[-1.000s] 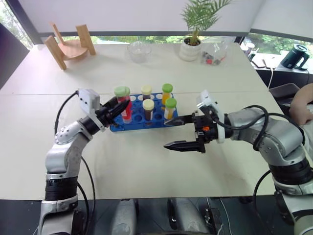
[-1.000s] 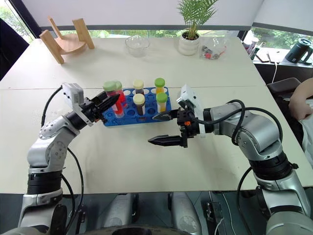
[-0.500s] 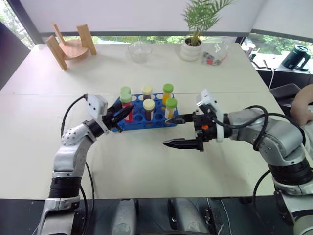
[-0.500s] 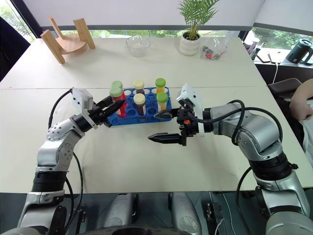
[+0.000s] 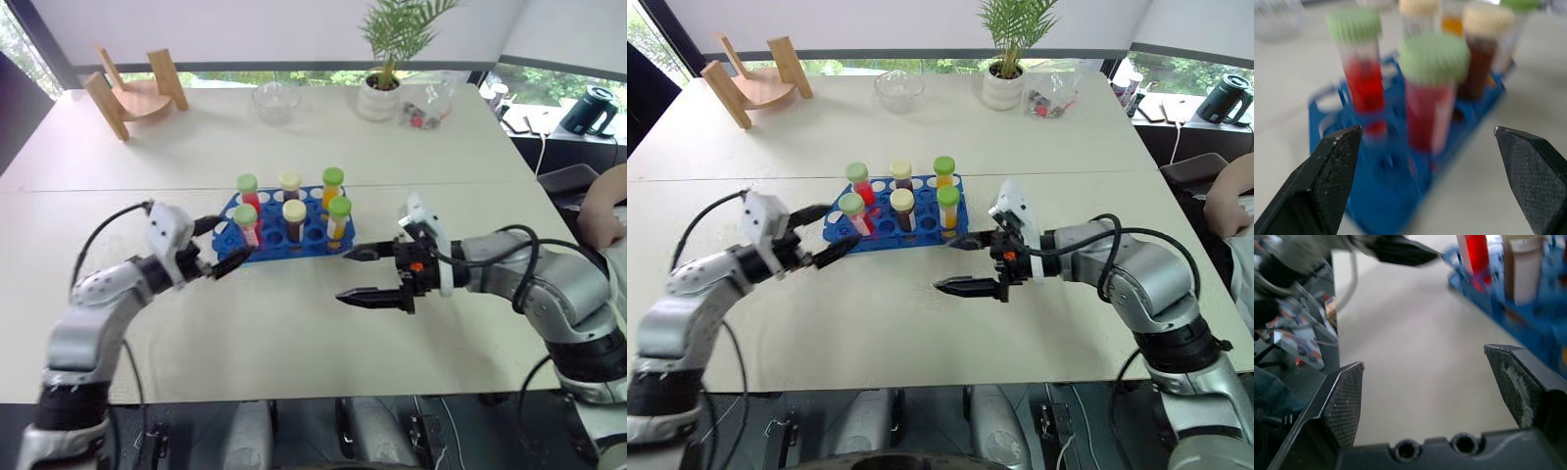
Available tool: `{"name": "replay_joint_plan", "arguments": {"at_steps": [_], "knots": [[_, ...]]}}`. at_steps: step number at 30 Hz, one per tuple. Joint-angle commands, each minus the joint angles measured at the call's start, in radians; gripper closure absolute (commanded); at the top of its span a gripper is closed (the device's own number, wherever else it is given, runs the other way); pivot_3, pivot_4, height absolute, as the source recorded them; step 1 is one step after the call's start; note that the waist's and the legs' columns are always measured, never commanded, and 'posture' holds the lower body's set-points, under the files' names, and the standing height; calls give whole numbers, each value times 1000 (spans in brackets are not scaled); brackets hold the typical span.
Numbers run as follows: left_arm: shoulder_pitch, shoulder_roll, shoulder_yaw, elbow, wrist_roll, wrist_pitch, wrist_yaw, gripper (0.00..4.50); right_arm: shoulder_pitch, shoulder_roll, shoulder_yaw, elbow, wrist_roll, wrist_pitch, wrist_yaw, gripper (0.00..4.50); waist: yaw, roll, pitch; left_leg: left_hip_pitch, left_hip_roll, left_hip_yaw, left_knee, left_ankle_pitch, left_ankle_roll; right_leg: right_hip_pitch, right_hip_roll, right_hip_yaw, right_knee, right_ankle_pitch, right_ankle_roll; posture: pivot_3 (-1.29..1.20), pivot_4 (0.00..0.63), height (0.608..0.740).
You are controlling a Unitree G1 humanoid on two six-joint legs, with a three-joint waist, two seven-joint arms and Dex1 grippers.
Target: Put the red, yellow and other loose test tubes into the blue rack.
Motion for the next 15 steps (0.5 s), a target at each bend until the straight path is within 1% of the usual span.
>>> {"name": "replay_joint_plan", "arguments": {"at_steps": [1, 3, 6, 11, 15], "knots": [[135, 107, 83, -67, -27, 46, -97, 81, 56, -41, -34, 15, -48, -48, 15, 150, 2, 2, 1, 0, 0, 0, 0, 0, 0, 0, -1, 0, 0, 0, 0, 0, 150, 740], [229, 150, 111, -49, -9, 26, -140, 81, 95, -44, -25, 47, -91, -75, 4, 150, 2, 2, 1, 0, 0, 0, 0, 0, 0, 0, 0, 0, -1, -2, -4, 0, 150, 740], [281, 165, 117, -33, 2, 10, -154, 81, 102, -15, -34, 73, -104, -89, -6, 150, 3, 2, 1, 0, 0, 1, 0, 0, 0, 1, -1, 0, -4, -4, -7, 0, 150, 740], [295, 166, 126, -29, -9, 30, -158, 81, 109, -1, -29, 83, -125, -98, 3, 150, 4, 2, 1, 0, 0, 2, 1, 0, 0, 2, -1, 0, -6, -3, -7, 0, 150, 740], [264, 157, 109, 4, -4, 30, -152, 81, 111, 15, -11, 90, -143, -103, 4, 150, 4, 2, 1, 0, 1, 2, -1, 0, 1, 1, 0, 0, -8, -3, -6, 0, 150, 740]]}}
